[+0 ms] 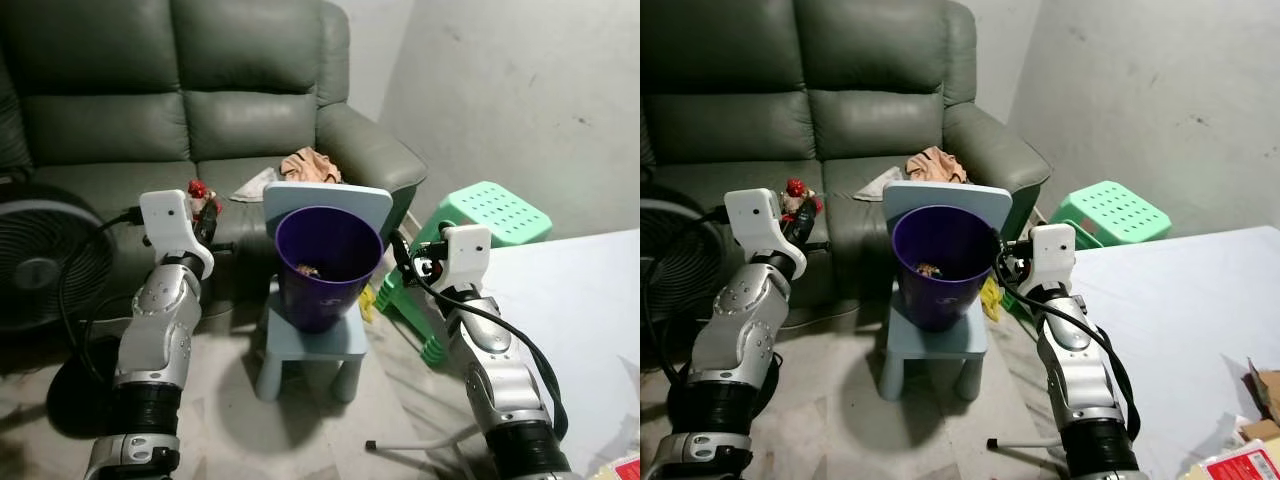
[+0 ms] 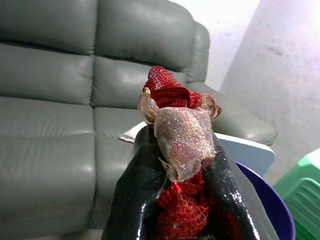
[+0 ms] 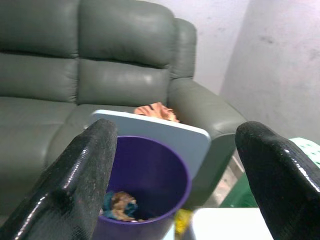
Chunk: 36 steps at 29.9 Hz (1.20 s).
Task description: Picking trash to rubbish bin
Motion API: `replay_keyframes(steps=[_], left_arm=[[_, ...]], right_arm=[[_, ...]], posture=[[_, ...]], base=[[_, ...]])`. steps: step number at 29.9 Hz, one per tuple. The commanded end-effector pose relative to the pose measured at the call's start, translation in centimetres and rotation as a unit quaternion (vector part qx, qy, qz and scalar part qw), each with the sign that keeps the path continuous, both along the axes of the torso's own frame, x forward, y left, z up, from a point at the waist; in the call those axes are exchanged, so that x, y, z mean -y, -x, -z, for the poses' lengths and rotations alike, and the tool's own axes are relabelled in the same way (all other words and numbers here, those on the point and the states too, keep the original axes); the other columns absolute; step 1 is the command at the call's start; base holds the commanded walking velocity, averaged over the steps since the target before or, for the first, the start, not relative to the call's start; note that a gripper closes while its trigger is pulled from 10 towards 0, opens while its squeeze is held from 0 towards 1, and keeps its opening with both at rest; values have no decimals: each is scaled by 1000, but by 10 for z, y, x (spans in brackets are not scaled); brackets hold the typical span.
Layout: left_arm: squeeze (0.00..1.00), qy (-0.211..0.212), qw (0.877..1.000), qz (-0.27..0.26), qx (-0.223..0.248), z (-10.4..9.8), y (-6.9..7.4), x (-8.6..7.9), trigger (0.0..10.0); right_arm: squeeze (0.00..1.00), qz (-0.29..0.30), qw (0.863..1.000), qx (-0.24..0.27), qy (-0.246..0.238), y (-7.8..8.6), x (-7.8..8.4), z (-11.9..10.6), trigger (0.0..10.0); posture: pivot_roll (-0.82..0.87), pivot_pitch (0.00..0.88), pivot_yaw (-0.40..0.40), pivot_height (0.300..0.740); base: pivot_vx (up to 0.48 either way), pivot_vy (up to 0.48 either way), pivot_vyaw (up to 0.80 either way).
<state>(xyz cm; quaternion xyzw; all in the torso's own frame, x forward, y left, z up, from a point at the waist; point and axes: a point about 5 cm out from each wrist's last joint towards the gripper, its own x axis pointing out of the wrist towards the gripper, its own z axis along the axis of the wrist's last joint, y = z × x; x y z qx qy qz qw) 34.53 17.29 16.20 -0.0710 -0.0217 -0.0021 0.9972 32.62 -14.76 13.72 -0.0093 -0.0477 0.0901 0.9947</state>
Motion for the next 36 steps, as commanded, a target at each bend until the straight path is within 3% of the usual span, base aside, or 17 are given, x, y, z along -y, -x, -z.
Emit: replay_keyframes(steps=[1, 12, 25, 36], left_arm=[[0, 6, 1000, 18, 7, -6, -3, 9, 10000], [0, 4, 1000, 21, 6, -6, -3, 12, 10000], [0, 5, 1000, 19, 4, -5, -2, 11, 10000], [0, 7, 1000, 17, 4, -5, -2, 10, 10000]], right_arm=[[0, 9, 1000, 7, -1, -1, 7, -4, 10000], [0, -4, 1000, 7, 10, 0, 6, -4, 10000], [0, -12, 1000, 10, 12, 1, 4, -5, 10000], [0, -15, 1000, 10, 1, 1, 5, -5, 10000]], posture=[[80, 0, -139, 740], [78, 0, -139, 740], [82, 0, -144, 740], [83, 0, -147, 740]], base=[[270, 0, 0], [272, 0, 0], [250, 0, 800], [243, 0, 0]])
